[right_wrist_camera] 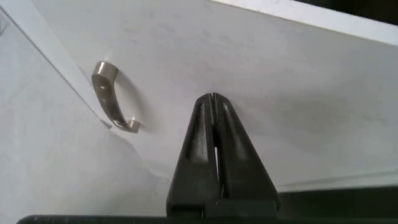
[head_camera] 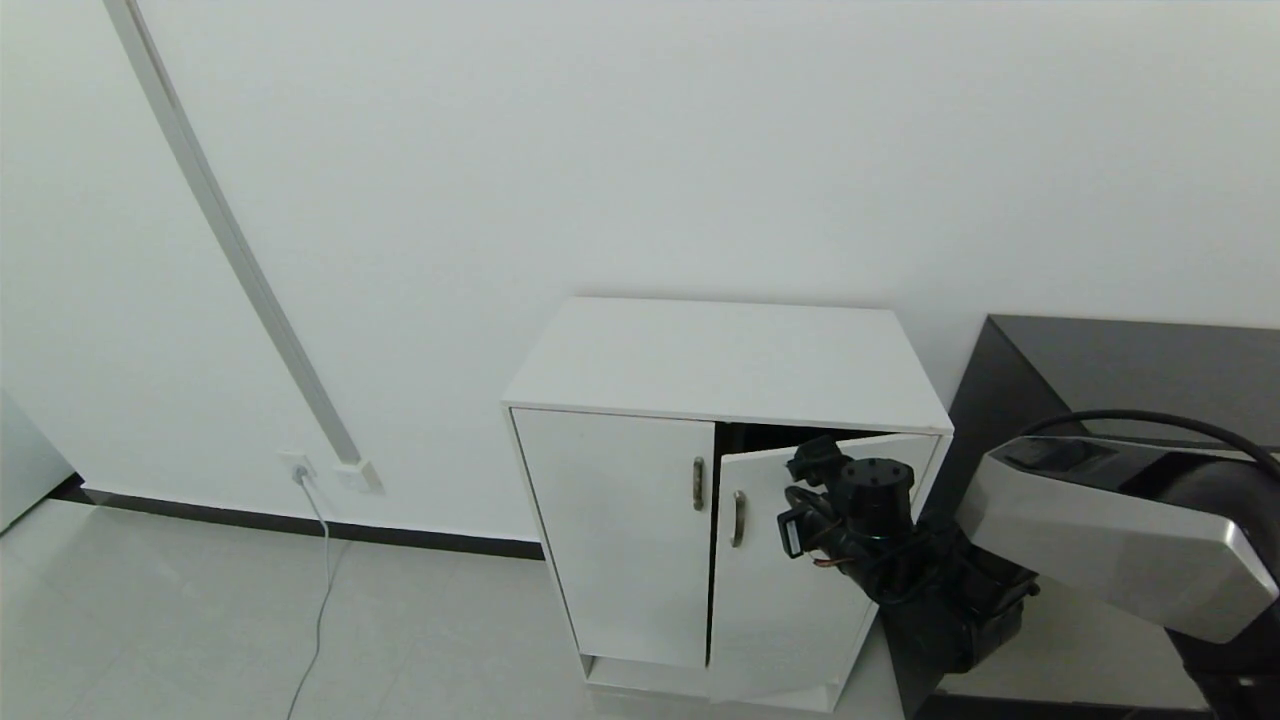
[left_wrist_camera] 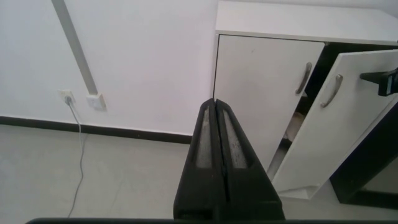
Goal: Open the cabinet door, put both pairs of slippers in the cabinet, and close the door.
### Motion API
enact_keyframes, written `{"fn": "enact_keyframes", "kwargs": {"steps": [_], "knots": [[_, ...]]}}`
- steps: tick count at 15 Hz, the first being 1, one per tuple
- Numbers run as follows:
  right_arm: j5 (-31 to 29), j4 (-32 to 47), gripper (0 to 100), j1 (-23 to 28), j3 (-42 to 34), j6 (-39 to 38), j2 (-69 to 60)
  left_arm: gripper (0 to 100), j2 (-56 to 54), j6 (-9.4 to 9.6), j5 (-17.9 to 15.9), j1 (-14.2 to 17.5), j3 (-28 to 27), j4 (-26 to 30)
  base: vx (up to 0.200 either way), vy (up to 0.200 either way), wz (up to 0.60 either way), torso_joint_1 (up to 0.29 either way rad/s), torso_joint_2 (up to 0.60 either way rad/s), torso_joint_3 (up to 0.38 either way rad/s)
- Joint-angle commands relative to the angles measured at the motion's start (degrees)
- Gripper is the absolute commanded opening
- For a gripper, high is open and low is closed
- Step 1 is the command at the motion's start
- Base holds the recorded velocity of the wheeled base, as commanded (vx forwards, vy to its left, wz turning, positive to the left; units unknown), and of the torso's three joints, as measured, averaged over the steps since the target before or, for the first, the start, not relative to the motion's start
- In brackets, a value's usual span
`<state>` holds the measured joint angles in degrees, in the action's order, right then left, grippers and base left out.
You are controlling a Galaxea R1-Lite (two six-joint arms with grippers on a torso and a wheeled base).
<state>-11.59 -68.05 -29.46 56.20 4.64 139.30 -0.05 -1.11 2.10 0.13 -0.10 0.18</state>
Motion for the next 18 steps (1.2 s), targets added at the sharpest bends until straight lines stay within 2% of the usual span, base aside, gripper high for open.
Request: {"fn": "enact_keyframes", "kwargs": {"steps": [1, 18], "knots": [[0.0, 0.0, 0, 0.7, 2.0, 0.0, 2.2, 0, 0.0, -0.03, 0.0, 0.0, 0.0, 0.0, 0.0, 0.0, 0.0, 0.0, 0.0, 0.0], [-0.1, 1.9, 0, 3.4, 9.0, 0.1, 6.3, 0, 0.0, 0.05, 0.0, 0.0, 0.0, 0.0, 0.0, 0.0, 0.0, 0.0, 0.0, 0.0]]}}
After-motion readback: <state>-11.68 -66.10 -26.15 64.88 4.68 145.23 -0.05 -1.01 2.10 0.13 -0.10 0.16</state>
